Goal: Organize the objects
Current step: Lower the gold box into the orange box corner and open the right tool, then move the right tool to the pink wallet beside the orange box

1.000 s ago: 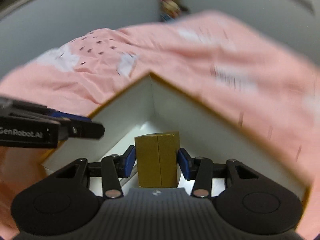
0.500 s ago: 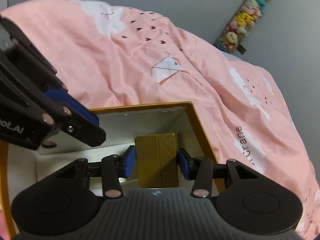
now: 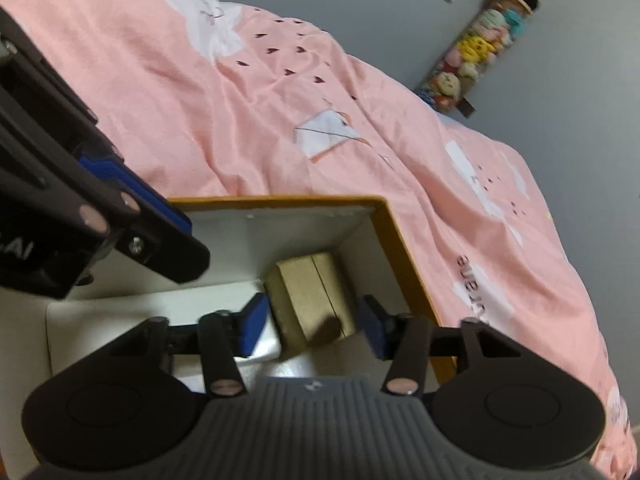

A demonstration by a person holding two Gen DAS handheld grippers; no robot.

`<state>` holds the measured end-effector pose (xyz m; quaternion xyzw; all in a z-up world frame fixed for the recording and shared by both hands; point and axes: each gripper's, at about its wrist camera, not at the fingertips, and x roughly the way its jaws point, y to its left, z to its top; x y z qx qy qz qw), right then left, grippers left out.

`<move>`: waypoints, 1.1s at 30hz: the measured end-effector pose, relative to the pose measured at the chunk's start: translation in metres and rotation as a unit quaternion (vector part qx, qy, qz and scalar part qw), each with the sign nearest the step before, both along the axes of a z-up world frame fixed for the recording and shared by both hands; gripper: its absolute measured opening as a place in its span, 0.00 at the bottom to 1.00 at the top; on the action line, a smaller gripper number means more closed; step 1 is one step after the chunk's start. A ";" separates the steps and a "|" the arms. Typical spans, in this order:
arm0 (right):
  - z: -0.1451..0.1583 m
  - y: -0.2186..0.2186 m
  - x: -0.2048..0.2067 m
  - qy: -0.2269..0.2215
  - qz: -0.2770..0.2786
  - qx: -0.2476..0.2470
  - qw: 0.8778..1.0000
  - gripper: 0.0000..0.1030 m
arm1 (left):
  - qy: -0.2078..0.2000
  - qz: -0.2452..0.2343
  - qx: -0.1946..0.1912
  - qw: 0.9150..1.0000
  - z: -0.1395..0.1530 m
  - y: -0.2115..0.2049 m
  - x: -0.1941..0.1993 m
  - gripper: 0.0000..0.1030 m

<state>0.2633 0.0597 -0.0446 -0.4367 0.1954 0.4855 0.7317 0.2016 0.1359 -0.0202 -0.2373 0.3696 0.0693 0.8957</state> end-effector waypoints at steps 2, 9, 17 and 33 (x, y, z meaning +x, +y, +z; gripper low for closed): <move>0.001 -0.006 0.002 0.012 -0.018 0.005 1.000 0.59 | -0.003 0.003 0.003 1.000 0.000 -0.002 -0.001 0.17; -0.004 -0.020 0.017 0.085 -0.087 0.013 0.993 0.48 | -0.008 0.010 0.018 1.000 0.000 -0.008 -0.002 0.17; -0.013 -0.008 0.010 0.094 -0.081 0.029 0.992 0.20 | -0.003 0.005 0.018 1.000 -0.003 -0.011 -0.002 0.17; 0.037 -0.057 -0.020 0.131 -0.144 0.095 0.976 0.20 | -0.061 -0.010 0.102 0.993 0.041 -0.045 -0.032 0.22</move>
